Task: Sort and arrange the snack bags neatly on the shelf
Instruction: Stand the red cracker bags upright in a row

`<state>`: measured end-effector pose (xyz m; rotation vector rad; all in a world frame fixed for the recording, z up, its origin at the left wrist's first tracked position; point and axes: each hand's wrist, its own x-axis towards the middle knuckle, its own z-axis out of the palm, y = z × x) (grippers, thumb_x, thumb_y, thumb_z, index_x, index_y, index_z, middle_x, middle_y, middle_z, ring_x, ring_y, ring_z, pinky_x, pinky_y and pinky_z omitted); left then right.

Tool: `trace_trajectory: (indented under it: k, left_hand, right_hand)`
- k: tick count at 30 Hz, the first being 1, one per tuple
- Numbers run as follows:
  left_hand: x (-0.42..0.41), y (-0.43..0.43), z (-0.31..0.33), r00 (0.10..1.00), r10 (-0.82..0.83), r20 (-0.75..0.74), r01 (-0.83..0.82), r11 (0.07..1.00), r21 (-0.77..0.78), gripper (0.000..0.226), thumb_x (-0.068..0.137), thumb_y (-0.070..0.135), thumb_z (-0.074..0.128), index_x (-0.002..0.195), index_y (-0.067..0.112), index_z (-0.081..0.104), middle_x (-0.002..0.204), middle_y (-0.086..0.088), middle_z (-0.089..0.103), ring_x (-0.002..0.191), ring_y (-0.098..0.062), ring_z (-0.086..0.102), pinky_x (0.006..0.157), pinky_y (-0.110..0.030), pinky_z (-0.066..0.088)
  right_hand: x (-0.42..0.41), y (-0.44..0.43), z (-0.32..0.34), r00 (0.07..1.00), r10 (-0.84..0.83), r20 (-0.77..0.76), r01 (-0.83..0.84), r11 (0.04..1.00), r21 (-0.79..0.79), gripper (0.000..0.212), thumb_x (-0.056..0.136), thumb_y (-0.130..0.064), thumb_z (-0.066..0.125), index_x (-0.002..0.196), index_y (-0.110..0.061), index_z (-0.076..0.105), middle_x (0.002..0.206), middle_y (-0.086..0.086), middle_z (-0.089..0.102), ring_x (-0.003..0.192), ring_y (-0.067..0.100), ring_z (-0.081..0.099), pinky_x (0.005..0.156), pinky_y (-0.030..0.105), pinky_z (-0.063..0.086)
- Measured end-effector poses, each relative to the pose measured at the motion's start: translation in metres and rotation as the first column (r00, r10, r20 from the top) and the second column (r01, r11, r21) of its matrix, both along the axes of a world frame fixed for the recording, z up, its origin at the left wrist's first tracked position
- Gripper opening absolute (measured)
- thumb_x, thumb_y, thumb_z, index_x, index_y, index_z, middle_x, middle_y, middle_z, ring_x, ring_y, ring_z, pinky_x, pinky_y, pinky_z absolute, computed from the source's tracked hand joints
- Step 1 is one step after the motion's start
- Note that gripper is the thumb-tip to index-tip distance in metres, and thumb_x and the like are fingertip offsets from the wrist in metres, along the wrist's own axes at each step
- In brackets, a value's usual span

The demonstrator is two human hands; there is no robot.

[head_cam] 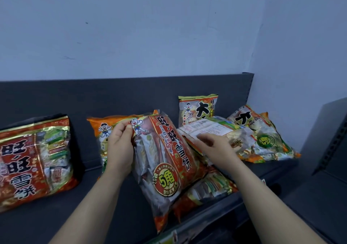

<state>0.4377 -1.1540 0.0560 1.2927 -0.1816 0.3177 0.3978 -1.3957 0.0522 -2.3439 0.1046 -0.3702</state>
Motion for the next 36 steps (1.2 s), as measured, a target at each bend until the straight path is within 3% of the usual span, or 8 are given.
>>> trace_trajectory:
  k: [10,17,19,22,25,28,33,36]
  left_hand:
    - [-0.022,0.033,0.003,0.987,0.142,0.075,-0.129,0.979,-0.155,0.03,0.102,0.009,0.039,0.083,0.02,0.059,0.07,0.009,0.066,0.063,-0.003,0.062,0.057,-0.016,0.051]
    - [-0.027,0.049,-0.014,0.908,0.394,0.144,-0.415,0.896,0.159,0.018,0.105,0.008,0.034,0.107,0.014,0.052,0.083,0.023,0.057,0.074,0.019,0.054,0.063,0.001,0.038]
    - [-0.024,0.054,-0.02,0.918,0.392,0.062,-0.397,0.898,0.189,0.021,0.105,0.015,0.038,0.123,0.014,0.049,0.097,0.016,0.054,0.088,0.007,0.058,0.066,-0.002,0.042]
    - [-0.016,0.06,-0.037,0.902,0.275,-0.334,-0.273,0.96,0.053,0.063,0.096,0.039,0.055,0.148,0.029,0.02,0.102,0.007,0.052,0.086,-0.015,0.062,0.077,-0.034,0.055]
    - [-0.02,0.071,-0.059,0.784,0.026,-0.621,-0.07,0.996,-0.047,0.085,0.08,0.071,0.059,0.139,0.013,0.043,0.112,-0.013,0.068,0.094,-0.037,0.07,0.091,-0.055,0.052]
    - [-0.037,0.076,-0.066,0.802,-0.049,-0.595,-0.006,0.996,-0.09,0.073,0.087,0.074,0.041,0.116,0.012,0.067,0.109,-0.017,0.072,0.102,-0.038,0.068,0.098,-0.054,0.048]
    - [-0.055,0.109,-0.069,0.834,0.062,-0.548,-0.138,0.986,-0.099,0.078,0.08,0.074,0.052,0.117,0.007,0.065,0.116,-0.017,0.069,0.108,-0.036,0.065,0.101,-0.055,0.044]
    - [-0.063,0.129,-0.063,0.896,0.048,-0.441,-0.068,0.997,-0.031,0.054,0.09,0.058,0.05,0.111,0.01,0.064,0.116,-0.011,0.068,0.106,-0.03,0.066,0.098,-0.049,0.046]
  right_hand:
    - [-0.005,0.04,-0.007,0.949,0.22,-0.226,-0.155,0.95,0.272,0.101,0.063,-0.083,0.06,0.144,-0.026,0.041,0.136,-0.005,0.055,0.117,0.019,0.056,0.103,0.04,0.043]
    - [-0.002,0.06,-0.014,0.881,0.412,-0.233,-0.256,0.828,0.498,0.048,0.075,-0.041,0.079,0.11,-0.016,0.058,0.095,0.003,0.076,0.08,0.018,0.075,0.071,0.029,0.059]
    - [0.002,0.062,-0.02,0.873,0.44,-0.21,-0.257,0.781,0.569,0.044,0.076,-0.031,0.081,0.11,-0.016,0.057,0.095,0.003,0.076,0.083,0.02,0.075,0.07,0.03,0.059]
    - [0.01,0.064,-0.032,0.893,0.42,-0.164,-0.253,0.768,0.589,0.059,0.067,-0.035,0.087,0.115,-0.019,0.056,0.103,-0.001,0.075,0.093,0.018,0.072,0.087,0.04,0.057]
    - [0.02,0.07,-0.04,0.905,0.4,-0.144,-0.254,0.779,0.573,0.054,0.068,-0.038,0.085,0.113,-0.02,0.06,0.102,-0.003,0.074,0.092,0.015,0.072,0.088,0.042,0.057]
    - [0.03,0.082,-0.044,0.896,0.422,-0.141,-0.273,0.771,0.575,0.035,0.073,-0.033,0.083,0.101,-0.022,0.064,0.096,-0.002,0.076,0.086,0.017,0.073,0.083,0.041,0.058]
    - [0.04,0.106,-0.046,0.906,0.408,-0.113,-0.245,0.723,0.646,0.022,0.078,-0.03,0.078,0.091,-0.022,0.063,0.087,0.0,0.076,0.076,0.016,0.073,0.068,0.031,0.056]
    - [0.046,0.13,-0.044,0.896,0.437,-0.084,-0.266,0.677,0.686,0.022,0.081,-0.027,0.076,0.096,-0.02,0.062,0.083,-0.002,0.076,0.074,0.016,0.074,0.063,0.028,0.055]
